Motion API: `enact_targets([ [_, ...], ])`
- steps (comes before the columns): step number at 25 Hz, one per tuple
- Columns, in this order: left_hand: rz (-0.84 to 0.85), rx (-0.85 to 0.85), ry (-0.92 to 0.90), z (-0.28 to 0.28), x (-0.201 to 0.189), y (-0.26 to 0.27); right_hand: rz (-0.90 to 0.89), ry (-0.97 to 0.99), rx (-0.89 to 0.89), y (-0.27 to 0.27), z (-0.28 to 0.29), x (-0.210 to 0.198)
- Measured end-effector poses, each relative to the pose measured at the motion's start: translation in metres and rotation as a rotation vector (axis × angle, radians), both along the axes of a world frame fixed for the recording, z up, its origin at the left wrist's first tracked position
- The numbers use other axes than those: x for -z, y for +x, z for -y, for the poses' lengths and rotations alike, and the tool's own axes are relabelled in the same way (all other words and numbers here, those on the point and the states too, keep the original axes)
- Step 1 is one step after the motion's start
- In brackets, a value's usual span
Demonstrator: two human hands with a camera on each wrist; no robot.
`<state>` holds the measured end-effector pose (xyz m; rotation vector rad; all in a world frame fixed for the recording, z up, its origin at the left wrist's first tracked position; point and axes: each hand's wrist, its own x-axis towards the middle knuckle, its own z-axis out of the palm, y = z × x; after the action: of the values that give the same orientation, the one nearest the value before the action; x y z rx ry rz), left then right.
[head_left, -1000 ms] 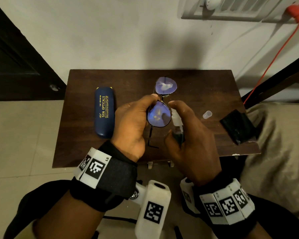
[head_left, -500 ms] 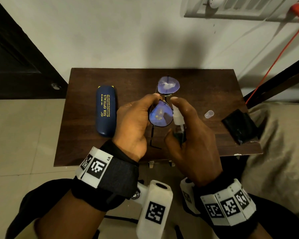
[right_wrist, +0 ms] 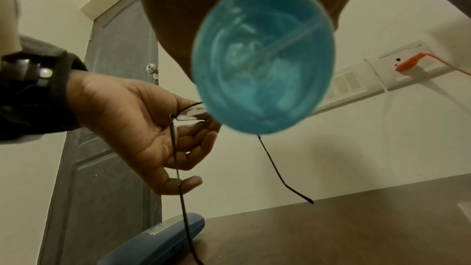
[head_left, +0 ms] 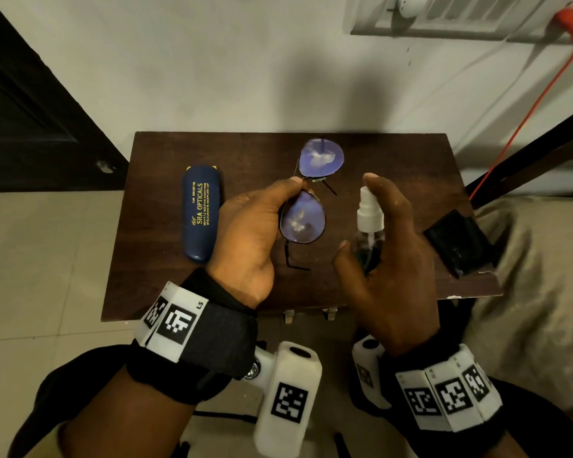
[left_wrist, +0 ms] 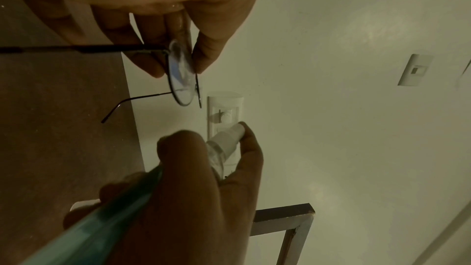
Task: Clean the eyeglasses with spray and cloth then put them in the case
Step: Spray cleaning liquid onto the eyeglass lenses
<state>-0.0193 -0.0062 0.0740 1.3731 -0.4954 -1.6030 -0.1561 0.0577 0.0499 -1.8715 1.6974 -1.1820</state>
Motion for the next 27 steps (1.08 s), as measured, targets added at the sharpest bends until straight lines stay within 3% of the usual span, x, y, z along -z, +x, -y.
enact_targets([
  [4,0.031,0.004,-0.034,0.001,0.0,0.003,0.022,0.012,0.018,-0.002,-0.001,0.0],
  [6,0.164,0.008,-0.175,0.0,0.001,0.003,0.031,0.012,0.02,-0.002,-0.001,0.0],
  [8,0.53,0.06,-0.499,-0.003,0.003,0.002,0.039,0.014,0.03,-0.004,0.0,-0.001],
  [11,1.295,0.133,-1.032,-0.004,0.014,0.007,0.02,0.003,0.036,-0.007,0.001,-0.003],
  [13,1.554,0.113,-1.342,-0.005,0.021,0.01,-0.009,-0.017,0.046,-0.008,0.002,-0.003],
  [15,1.641,0.055,-1.526,-0.007,0.025,0.012,-0.025,-0.031,0.066,-0.009,0.002,-0.003],
  [17,1.669,-0.014,-1.597,-0.009,0.027,0.013,-0.049,-0.041,0.096,-0.011,0.003,-0.004],
  [22,1.64,-0.016,-1.702,-0.006,0.036,0.025,-0.164,-0.036,0.133,-0.011,0.005,-0.005],
  [27,1.695,-0.003,-1.7,-0.004,0.046,0.022,-0.159,-0.015,0.109,-0.009,0.007,-0.003],
])
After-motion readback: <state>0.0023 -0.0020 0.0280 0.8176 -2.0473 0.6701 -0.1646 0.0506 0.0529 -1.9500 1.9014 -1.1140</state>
